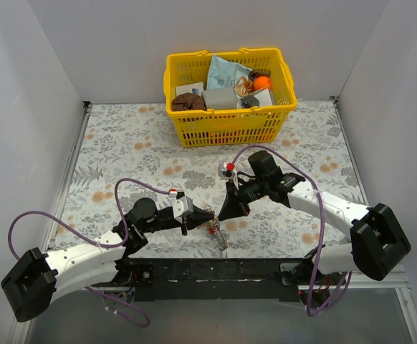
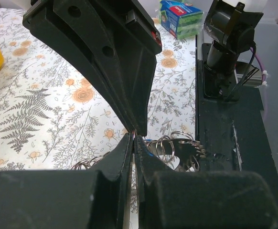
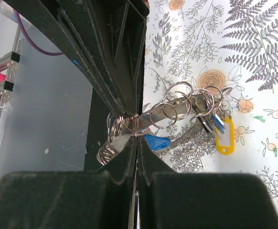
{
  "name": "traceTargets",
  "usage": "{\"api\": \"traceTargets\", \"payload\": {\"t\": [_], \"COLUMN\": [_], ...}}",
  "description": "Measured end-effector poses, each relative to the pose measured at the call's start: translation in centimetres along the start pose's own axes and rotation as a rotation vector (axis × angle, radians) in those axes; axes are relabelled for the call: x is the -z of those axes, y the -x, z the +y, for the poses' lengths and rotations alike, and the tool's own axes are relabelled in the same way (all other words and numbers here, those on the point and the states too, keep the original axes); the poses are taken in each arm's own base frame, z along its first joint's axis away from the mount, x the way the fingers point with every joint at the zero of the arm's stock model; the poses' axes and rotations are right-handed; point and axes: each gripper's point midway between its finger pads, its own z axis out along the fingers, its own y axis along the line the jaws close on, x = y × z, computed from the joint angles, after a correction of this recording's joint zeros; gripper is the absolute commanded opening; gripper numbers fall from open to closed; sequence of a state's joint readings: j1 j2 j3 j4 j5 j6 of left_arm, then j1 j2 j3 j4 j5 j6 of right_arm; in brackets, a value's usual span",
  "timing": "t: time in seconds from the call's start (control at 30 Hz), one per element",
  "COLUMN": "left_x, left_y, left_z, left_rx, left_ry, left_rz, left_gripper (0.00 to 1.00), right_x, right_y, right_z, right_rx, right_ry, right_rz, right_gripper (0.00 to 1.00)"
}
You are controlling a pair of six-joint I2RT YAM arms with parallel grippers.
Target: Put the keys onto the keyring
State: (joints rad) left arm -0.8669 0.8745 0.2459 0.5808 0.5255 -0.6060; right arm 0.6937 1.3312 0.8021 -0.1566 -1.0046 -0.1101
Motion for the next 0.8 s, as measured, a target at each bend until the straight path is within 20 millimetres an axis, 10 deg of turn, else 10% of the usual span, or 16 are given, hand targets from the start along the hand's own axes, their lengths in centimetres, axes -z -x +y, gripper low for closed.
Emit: {"api": "traceTargets", "payload": {"t": [0.37,0.8], "left_x": [-0.1,-0.2], "left_y": [0.5,1.2], "left_z": [-0.1,-0.3], "left_rx": [-0.012,-0.021], "left_ry": [-0.009,-0.024], "left_rz": [-0.021,-0.046], "left_gripper": [0.00,0.00], "right_x": [1.3,2.3], "right_y": [1.4,2.8], "right_z": [0.5,3.3], "right_rx": [0.105,0.245], "right_ry": [-0.087,-0.038], "right_rz": [-0.046,-0.147], "right_gripper": [0.63,0.54]}}
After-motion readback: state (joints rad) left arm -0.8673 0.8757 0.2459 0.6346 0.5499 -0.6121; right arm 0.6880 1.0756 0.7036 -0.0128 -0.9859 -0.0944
